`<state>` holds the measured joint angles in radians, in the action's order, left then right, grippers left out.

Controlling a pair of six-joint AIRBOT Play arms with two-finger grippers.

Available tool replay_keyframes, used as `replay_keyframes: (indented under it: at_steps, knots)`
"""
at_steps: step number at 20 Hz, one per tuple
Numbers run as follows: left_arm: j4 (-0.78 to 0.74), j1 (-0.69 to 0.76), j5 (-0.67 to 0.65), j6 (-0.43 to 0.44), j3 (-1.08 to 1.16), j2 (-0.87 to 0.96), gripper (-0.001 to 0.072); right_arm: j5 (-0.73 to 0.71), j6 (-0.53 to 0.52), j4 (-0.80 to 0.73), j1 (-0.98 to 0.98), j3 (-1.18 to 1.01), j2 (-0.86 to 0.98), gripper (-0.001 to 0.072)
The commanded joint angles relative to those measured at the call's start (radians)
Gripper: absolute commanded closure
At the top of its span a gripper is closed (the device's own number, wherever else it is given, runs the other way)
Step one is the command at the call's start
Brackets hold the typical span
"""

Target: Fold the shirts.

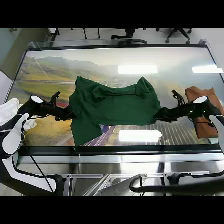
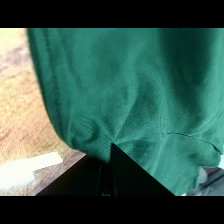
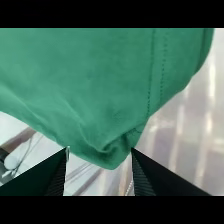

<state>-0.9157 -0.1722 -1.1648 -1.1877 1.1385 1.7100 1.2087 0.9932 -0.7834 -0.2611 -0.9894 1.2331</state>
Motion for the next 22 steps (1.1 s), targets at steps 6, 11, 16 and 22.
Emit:
replay_keyframes:
  at_steps: [6, 11, 16, 22]
  knots:
    - [0.000, 0.010, -0.089, -0.014, 0.136, -0.012, 0.0690, -0.031, -0.134, 0.153, 0.024, -0.008, 0.055, 0.0686]
    - [0.002, 0.011, -0.151, -0.032, 0.258, -0.265, 0.0690, 0.065, -0.171, 0.341, -0.011, -0.204, -0.122, 0.0687]
    - [0.046, 0.033, -0.104, -0.032, 0.464, -0.656, 0.0690, -0.011, -0.276, 0.562, -0.051, -0.449, -0.430, 0.0687]
    - [-0.103, 0.039, 0.005, -0.037, 0.705, -0.954, 0.0690, -0.192, -0.291, 0.430, -0.105, -0.591, -0.702, 0.0686]
